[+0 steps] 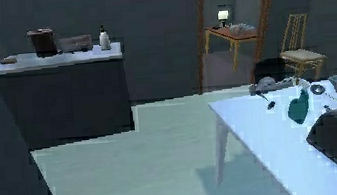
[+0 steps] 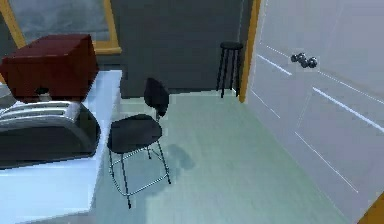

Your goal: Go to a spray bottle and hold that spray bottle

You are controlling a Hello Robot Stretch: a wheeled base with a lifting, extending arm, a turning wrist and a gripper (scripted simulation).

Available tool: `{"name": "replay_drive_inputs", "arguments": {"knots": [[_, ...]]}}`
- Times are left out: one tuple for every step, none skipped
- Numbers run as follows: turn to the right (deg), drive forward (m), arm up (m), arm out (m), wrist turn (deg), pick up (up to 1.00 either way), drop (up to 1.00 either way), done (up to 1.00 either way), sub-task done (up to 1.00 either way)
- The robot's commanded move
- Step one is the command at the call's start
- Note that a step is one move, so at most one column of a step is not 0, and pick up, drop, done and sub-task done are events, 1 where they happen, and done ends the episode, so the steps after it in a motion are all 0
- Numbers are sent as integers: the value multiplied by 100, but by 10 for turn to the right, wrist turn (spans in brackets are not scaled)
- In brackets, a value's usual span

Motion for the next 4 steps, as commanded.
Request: {"name": "replay_drive_inputs", "arguments": {"knots": [[0, 45, 0, 0, 0, 0, 0, 0, 0], [-330, 0, 0, 0, 0, 0, 0, 0, 0], [450, 0, 0, 0, 0, 0, 0, 0, 0], [120, 0, 0, 0, 0, 0, 0, 0, 0]]}}
